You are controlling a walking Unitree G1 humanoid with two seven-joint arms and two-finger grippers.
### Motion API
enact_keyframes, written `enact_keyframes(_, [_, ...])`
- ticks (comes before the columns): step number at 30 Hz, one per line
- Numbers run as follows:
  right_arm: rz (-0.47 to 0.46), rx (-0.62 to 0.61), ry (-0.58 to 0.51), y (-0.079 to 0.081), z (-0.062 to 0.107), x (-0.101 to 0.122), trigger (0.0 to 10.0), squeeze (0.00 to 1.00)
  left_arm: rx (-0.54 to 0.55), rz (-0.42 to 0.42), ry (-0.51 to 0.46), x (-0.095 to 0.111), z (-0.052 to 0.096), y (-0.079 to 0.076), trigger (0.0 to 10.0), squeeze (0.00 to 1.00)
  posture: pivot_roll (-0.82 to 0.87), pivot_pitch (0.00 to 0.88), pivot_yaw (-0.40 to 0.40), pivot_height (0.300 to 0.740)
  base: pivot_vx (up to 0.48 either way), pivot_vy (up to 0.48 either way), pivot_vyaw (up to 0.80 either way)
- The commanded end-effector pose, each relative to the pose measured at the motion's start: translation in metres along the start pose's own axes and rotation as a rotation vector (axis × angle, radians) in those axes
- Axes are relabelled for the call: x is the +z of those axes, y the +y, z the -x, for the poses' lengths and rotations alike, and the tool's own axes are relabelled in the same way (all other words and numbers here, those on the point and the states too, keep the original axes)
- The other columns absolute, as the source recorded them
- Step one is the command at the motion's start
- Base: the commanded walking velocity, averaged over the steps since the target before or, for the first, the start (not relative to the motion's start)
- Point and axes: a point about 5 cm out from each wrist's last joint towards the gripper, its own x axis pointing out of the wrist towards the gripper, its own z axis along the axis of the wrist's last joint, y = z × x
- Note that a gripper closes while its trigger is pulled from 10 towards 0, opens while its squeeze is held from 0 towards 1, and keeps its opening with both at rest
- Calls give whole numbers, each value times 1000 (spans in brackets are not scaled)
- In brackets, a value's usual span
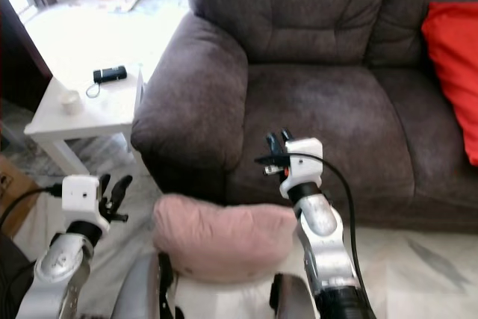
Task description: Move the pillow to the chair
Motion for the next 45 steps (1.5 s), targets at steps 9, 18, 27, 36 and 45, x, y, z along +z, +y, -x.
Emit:
enact_keyframes(9, [12,30,10,7,-1,-3,10000,0,-22,4,21,-3,1,-1,10000,0,84,78,-11,557,0,0,0])
enact_keyframes(18, [13,44,10,10,0,-4,10000,0,-29,3,18,-2,1,-3,10000,0,84,75,-12,557,0,0,707])
enact_keyframes(27, [-9,39,14,10,-2,-4,10000,0,-40,7,29,-3,1,-3,10000,0,90,83,-12,557,0,0,0])
enact_keyframes(36, [-13,34,33,9,-2,-9,10000,0,-63,79,96,-17,0,-5,10000,0,93,87,-9,557,0,0,0])
enact_keyframes(45, [-15,36,64,10,0,-15,10000,0,-21,111,261,-61,-5,2,10000,0,90,86,-9,557,0,0,0])
